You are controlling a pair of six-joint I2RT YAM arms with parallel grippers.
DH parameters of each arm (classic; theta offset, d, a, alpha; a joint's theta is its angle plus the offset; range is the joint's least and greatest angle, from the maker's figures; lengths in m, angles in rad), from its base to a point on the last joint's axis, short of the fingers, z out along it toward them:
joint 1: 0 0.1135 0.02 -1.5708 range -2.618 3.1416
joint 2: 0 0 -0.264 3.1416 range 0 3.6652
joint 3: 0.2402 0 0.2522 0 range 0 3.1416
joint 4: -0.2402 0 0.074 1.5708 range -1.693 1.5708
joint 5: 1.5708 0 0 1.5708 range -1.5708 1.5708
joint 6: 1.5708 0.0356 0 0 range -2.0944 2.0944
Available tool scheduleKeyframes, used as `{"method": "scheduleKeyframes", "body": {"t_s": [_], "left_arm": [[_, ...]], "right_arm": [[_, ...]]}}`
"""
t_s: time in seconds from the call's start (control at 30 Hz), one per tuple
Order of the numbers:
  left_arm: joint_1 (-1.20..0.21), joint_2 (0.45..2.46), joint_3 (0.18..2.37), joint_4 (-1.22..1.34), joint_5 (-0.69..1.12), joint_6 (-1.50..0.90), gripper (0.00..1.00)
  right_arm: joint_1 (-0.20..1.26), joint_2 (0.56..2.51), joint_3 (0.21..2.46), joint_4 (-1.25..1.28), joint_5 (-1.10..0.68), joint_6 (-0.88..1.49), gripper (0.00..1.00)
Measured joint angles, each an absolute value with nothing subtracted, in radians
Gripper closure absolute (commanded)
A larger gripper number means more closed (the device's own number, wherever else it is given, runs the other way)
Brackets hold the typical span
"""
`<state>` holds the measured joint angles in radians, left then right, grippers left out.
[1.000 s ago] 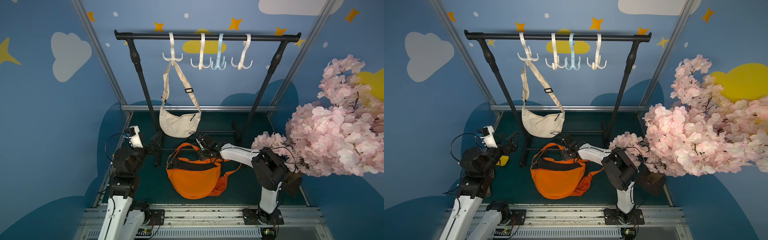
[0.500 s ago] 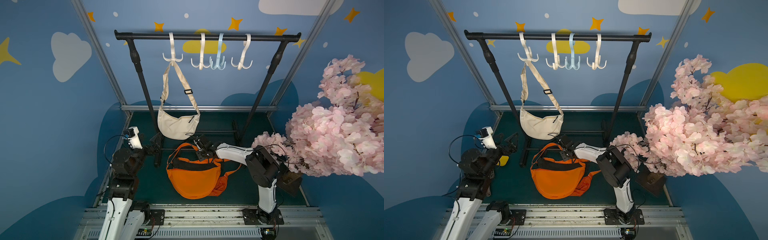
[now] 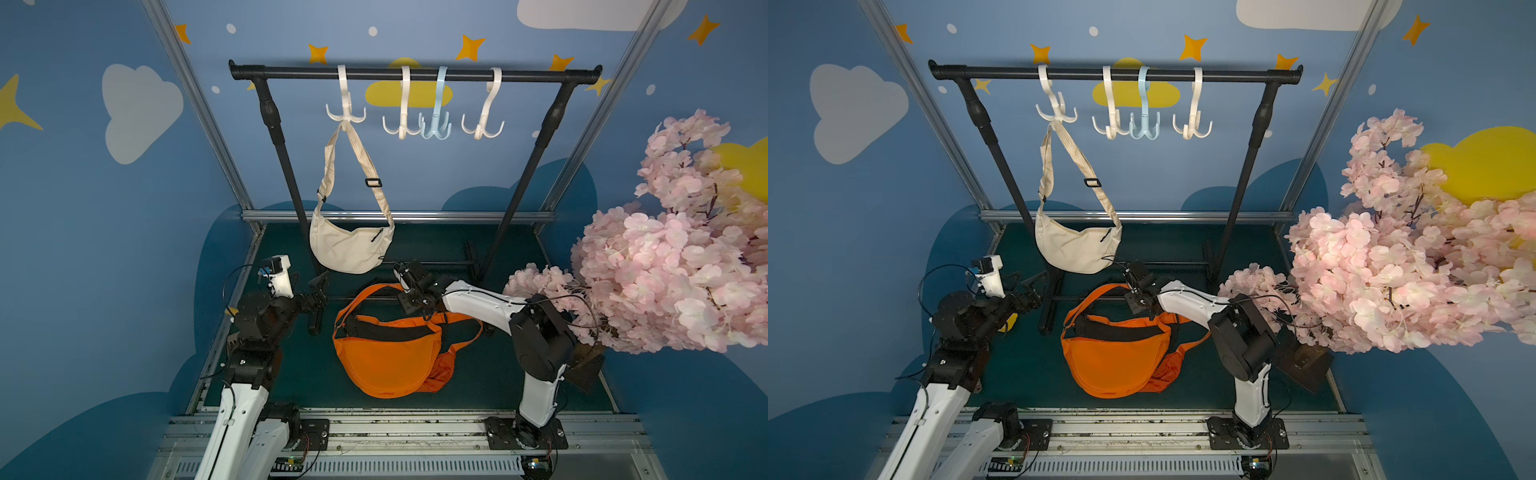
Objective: Hang the bag on a hook
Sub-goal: Pick up the bag from the bag.
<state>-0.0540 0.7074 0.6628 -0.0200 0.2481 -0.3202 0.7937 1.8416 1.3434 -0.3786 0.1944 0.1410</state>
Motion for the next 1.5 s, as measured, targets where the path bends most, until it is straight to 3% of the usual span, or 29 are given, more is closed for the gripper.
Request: {"method": "scheduleKeyframes", "body": {"t_s": [0.17, 0.4, 0.87, 0.93, 1.1, 1.17, 1.23, 1.3, 1.5], "left_arm": [[-0.192, 0.81, 0.649, 0.03, 0.255, -0.271, 0.05], [-0.43, 0.997, 0.683, 0.058, 0.133, -0.099, 0.05], [-0.539, 1.228, 0.741, 0.169, -0.035, 0.091, 0.05], [-0.539, 1.269, 0.748, 0.178, -0.08, 0.104, 0.11], [-0.539, 1.342, 0.775, 0.176, -0.173, 0.107, 0.41], [-0.539, 1.345, 0.786, 0.167, -0.194, 0.112, 0.61], [-0.539, 1.341, 0.804, 0.156, -0.207, 0.111, 0.9], [-0.539, 1.331, 0.818, 0.15, -0.216, 0.117, 0.95], [-0.539, 1.245, 0.85, 0.098, -0.215, 0.108, 0.96]], "right_arm": [[0.793, 1.708, 1.377, -0.379, 0.208, 0.097, 1.0], [0.793, 1.605, 1.386, -0.378, 0.197, 0.055, 1.0], [0.796, 1.548, 1.38, -0.38, 0.166, 0.039, 1.0], [0.796, 1.526, 1.374, -0.379, 0.159, 0.04, 1.0], [0.796, 1.479, 1.367, -0.379, 0.145, 0.041, 1.0], [0.796, 1.459, 1.36, -0.379, 0.142, 0.041, 1.0], [0.796, 1.443, 1.353, -0.379, 0.139, 0.042, 1.0], [0.796, 1.429, 1.348, -0.379, 0.135, 0.044, 1.0], [0.796, 1.4, 1.342, -0.378, 0.122, 0.044, 1.0]]}}
